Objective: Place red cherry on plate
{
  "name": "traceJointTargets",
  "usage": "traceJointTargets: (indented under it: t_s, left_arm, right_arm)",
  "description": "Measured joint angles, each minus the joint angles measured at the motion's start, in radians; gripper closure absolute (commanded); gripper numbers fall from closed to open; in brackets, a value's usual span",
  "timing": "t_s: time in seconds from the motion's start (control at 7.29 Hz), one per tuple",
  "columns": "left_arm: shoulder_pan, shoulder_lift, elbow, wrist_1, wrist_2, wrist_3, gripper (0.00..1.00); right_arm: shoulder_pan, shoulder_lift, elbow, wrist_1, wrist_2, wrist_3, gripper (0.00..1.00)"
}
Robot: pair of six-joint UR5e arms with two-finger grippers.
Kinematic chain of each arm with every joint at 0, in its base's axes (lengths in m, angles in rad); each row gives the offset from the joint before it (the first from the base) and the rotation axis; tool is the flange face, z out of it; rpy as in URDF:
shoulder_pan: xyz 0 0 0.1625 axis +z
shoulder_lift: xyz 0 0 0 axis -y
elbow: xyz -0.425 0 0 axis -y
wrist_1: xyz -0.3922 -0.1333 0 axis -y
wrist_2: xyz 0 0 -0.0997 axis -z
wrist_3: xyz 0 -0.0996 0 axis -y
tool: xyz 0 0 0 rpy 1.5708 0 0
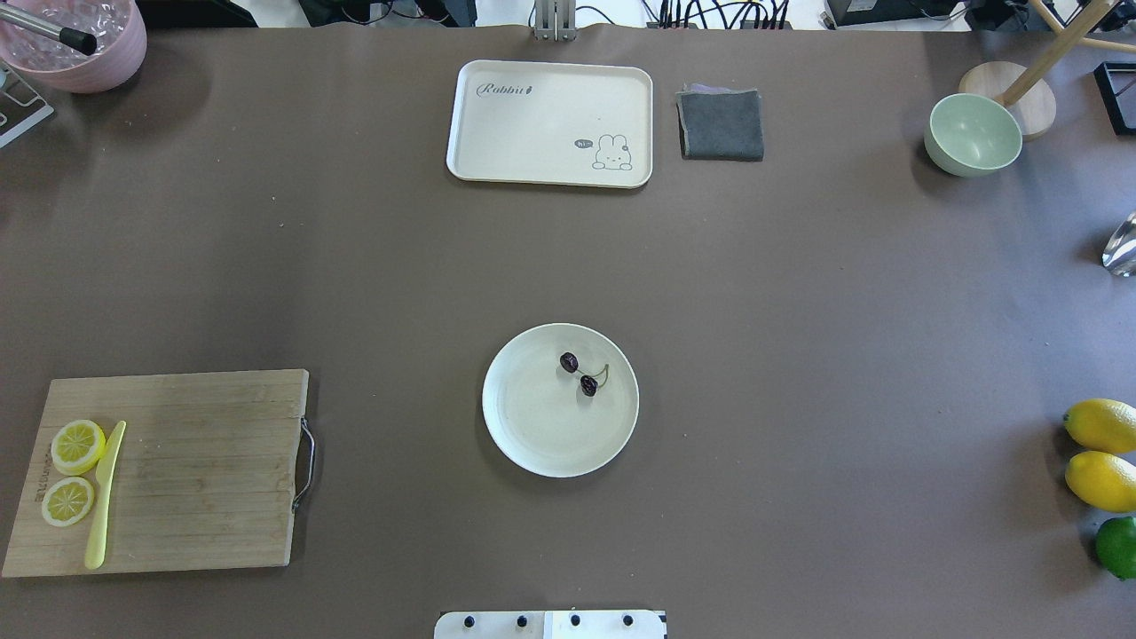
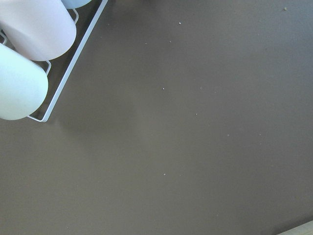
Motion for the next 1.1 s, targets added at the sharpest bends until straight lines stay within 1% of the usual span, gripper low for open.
traceJointTargets:
  t_s: [0.14, 0.55, 1.1]
  left_arm:
    - [-0.005, 0.017, -0.029, 0.035, 0.003, 0.003, 0.02]
    - [-0.01, 0.075, -0.069, 0.051, 0.005, 0.004, 0.02]
    - [-0.017, 0.079, -0.085, 0.052, -0.007, 0.001, 0.02]
  right_arm:
    - [-0.006, 0.0, 0.001, -0.006, 0.001, 0.0, 0.0]
    - [-0.01, 0.001, 0.002, -0.009, 0.007, -0.001, 0.0]
    - [-0.013, 0.008, 0.0, -0.009, 0.004, -0.001, 0.0]
